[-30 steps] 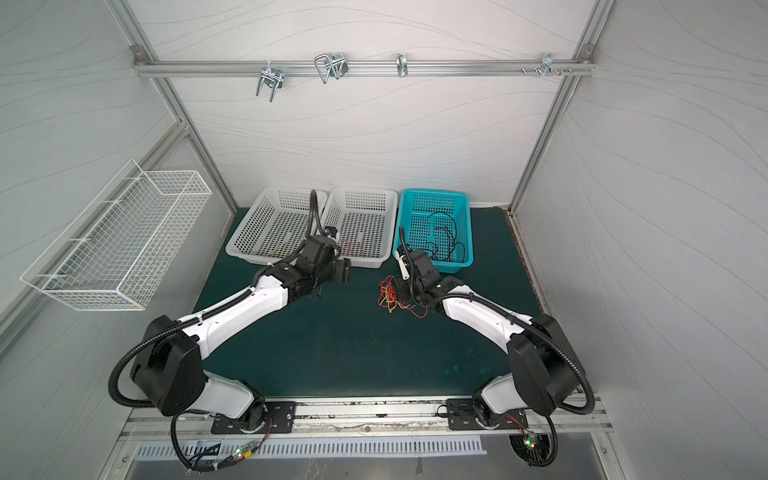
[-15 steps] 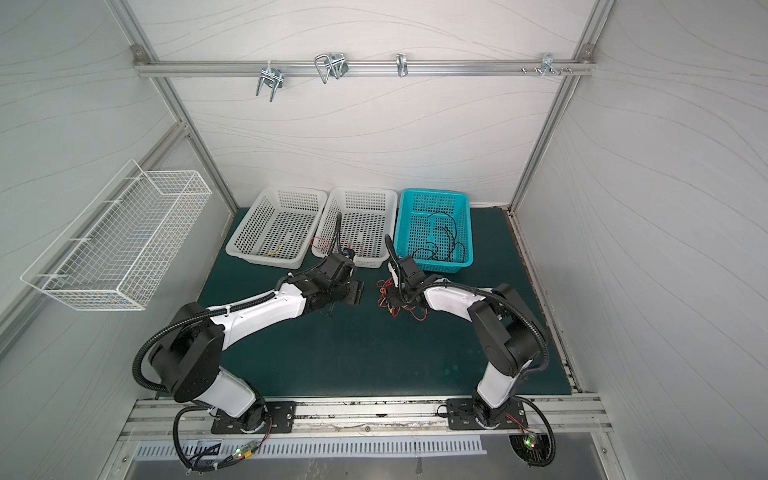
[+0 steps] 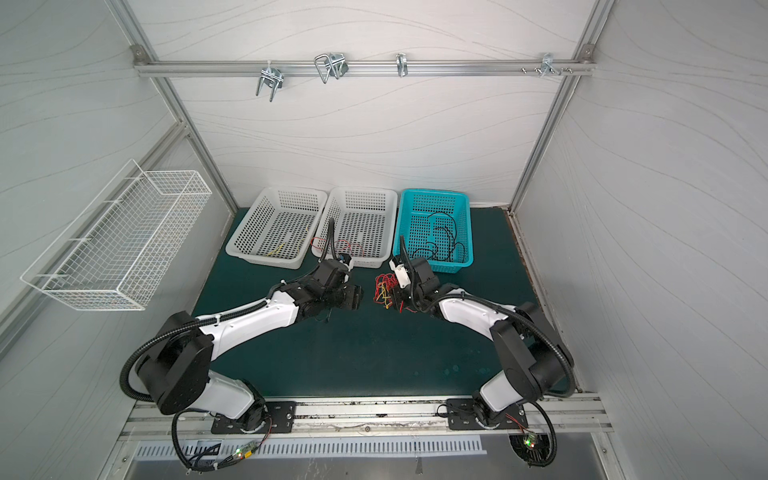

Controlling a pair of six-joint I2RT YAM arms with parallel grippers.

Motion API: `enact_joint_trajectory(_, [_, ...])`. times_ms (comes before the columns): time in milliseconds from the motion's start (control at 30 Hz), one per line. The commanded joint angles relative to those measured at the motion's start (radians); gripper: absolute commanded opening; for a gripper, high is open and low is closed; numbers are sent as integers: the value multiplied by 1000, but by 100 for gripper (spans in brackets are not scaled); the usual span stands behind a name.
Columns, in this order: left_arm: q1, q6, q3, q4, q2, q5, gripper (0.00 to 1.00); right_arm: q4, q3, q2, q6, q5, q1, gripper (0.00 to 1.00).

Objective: Untangle the cables
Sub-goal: 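Move the left gripper back to the bundle held by the right gripper, then grip another yellow wire in the bundle with the left gripper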

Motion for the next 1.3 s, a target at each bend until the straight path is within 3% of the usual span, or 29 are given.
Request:
enact_joint_trajectory(0, [-2, -38, -22, 77, -75, 39, 71, 131, -41, -73, -28, -128, -21, 0])
enact_joint_trajectory(233, [12, -111, -99, 178, -207, 79, 68, 173, -76, -147, -74, -285, -22, 0])
enact_joint_trajectory(333, [22, -140, -103, 195, -233, 98, 63, 149, -64, -148, -93, -336, -16, 0])
enact_joint_trajectory(667, [21, -141, -107, 247, -220, 184, 43, 129, -47, -150, -115, -321, 48, 2])
enact_joint_trajectory(967, [19, -137, -94, 235, -171, 241, 18, 117, -27, -150, -108, -284, 65, 1])
enact_joint_trajectory(1267, [18, -157, -113, 263, -151, 292, 17, 110, -22, -156, -104, -251, 70, 2])
